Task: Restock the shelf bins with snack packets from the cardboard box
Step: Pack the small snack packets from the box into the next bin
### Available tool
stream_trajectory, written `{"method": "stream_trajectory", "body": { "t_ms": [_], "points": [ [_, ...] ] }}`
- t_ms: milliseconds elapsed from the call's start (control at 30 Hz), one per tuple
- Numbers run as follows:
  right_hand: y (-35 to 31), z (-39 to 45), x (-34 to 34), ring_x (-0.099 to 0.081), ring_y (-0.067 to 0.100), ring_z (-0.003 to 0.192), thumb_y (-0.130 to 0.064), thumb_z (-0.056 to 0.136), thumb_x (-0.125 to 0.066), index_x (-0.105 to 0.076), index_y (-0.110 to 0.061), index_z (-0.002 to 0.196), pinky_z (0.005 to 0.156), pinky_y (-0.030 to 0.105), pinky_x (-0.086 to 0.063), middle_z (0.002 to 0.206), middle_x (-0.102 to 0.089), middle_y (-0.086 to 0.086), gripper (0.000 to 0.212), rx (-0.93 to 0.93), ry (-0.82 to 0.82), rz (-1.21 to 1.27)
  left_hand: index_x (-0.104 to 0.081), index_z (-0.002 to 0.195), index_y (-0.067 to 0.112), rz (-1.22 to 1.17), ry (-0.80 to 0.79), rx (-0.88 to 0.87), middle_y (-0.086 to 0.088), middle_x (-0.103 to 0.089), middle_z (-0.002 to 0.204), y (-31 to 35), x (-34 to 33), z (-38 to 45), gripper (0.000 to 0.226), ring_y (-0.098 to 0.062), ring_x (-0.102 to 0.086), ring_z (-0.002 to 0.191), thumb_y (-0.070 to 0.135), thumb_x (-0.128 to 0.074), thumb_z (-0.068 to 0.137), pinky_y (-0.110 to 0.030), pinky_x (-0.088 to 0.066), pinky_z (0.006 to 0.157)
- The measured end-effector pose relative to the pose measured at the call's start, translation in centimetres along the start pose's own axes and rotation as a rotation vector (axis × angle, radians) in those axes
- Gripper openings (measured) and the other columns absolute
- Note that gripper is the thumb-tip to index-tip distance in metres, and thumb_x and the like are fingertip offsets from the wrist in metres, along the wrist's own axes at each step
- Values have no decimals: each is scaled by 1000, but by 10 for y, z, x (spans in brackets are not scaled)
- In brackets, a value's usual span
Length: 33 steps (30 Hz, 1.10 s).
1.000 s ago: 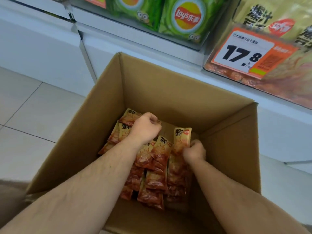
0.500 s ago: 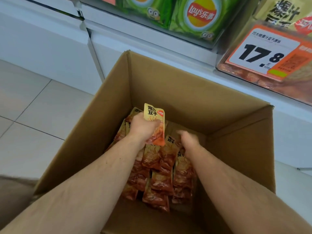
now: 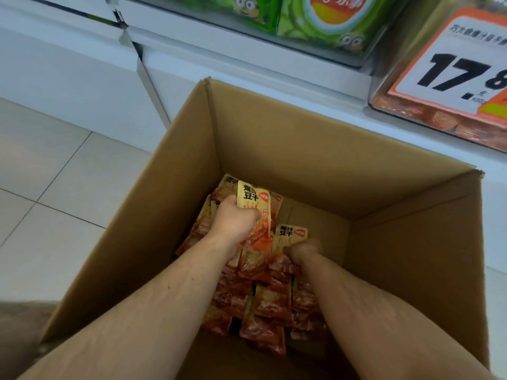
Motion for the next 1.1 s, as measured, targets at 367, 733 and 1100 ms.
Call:
{"method": "stream_trajectory", "body": {
  "t_ms": [367,733,1100],
  "points": [
    [-45,-121,143,-66,26,98,-21,92,-62,-69,-9,108,69,26,-46,108,-71,9,22,474,201,-430,-61,109,21,-117,-189,32,-8,-73,102,8,-17,-26,31,-30,-71,88,-3,-59,90,-53,-60,73],
    [-30,-233,193,-37,9,44,-18,97,-61,-66,-14,83,51,25,-28,50,-54,-3,15,563,-136,163,-60,124,10,-301,-676,-128,-11,-72,109,71,-49,-125,56,-35,-69,93,8,-50,68,-50,-59,73],
    [-41,-253,204,-59,11,54,-23,87,-74,-59,-12,78,52,19,-44,67,-67,8,21,639,0,194,-61,119,18,-180,-507,-474,-5,-74,108,99,-58,-151,32,-26,-70,104,3,-65,91,-42,-56,88]
  ]
}}
Point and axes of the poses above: each hand's wrist, its own z-axis towards the middle knuckle, its own x-axis out of the back of the hand, y = z × x, the point moved 5 cm from there along z, towards the middle knuckle
